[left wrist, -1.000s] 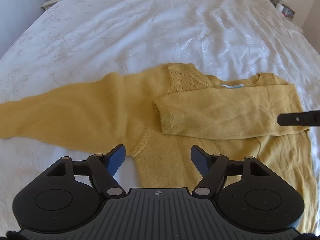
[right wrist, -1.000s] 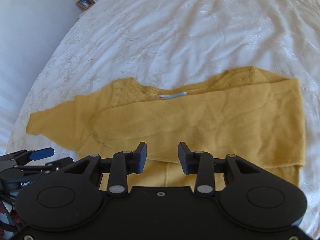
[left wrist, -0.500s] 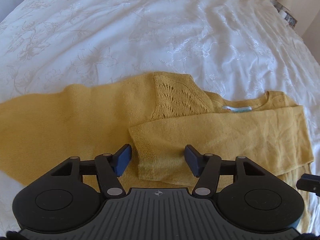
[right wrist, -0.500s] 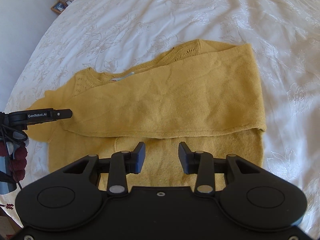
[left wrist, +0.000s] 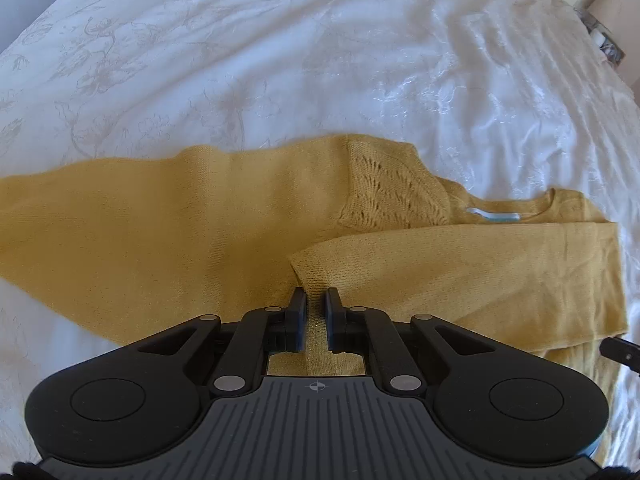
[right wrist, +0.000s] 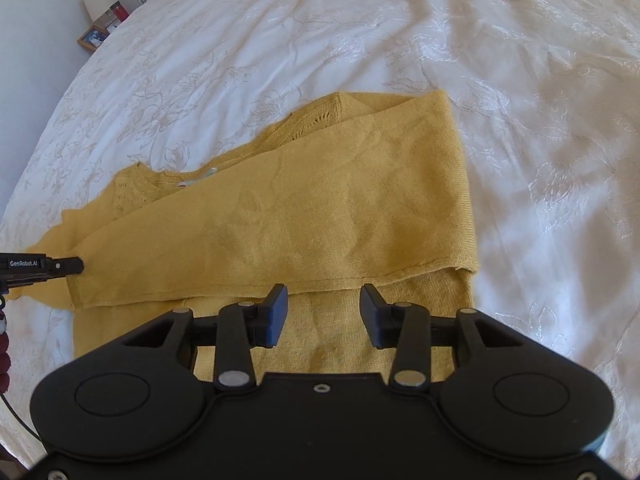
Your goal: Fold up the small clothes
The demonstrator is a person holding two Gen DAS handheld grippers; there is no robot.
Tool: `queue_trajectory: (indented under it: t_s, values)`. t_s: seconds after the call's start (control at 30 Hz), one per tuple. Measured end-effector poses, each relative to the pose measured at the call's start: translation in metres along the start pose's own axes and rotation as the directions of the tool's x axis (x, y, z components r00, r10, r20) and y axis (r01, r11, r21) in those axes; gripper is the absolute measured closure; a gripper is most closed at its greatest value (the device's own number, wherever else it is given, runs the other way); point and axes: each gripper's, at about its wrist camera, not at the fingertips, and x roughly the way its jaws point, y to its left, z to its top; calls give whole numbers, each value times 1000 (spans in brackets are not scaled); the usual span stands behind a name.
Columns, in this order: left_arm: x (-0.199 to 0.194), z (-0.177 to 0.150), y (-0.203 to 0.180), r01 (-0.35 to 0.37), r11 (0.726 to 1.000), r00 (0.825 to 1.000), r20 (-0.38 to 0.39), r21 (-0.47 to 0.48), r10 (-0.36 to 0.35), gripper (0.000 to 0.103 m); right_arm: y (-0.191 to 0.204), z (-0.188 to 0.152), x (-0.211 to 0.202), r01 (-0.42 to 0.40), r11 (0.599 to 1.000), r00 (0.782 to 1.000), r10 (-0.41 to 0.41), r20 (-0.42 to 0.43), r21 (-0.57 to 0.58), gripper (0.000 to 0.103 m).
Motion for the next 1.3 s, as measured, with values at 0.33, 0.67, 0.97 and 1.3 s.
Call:
queue_trajectory:
  t_s: [0.33, 0.67, 0.97, 1.3]
  values:
    - [26, -2, 16, -228, 973, 973, -19, 44, 229, 80, -46, 14, 16, 126, 980, 992, -125, -12, 152, 53]
    - [-11, -29, 36, -89, 992, 996, -11, -84, 88, 75, -21, -5, -11, 117, 992, 992, -118, 32, 38, 34]
    - [-45, -92, 13, -78, 994, 997, -16, -73, 77, 70, -17, -43, -27, 107, 992, 994, -107, 6, -73, 29]
    - [-64, -153, -16, -83, 990, 996, -44, -115, 78, 70, -74, -54, -22, 22, 997, 999, -20, -31, 77, 34]
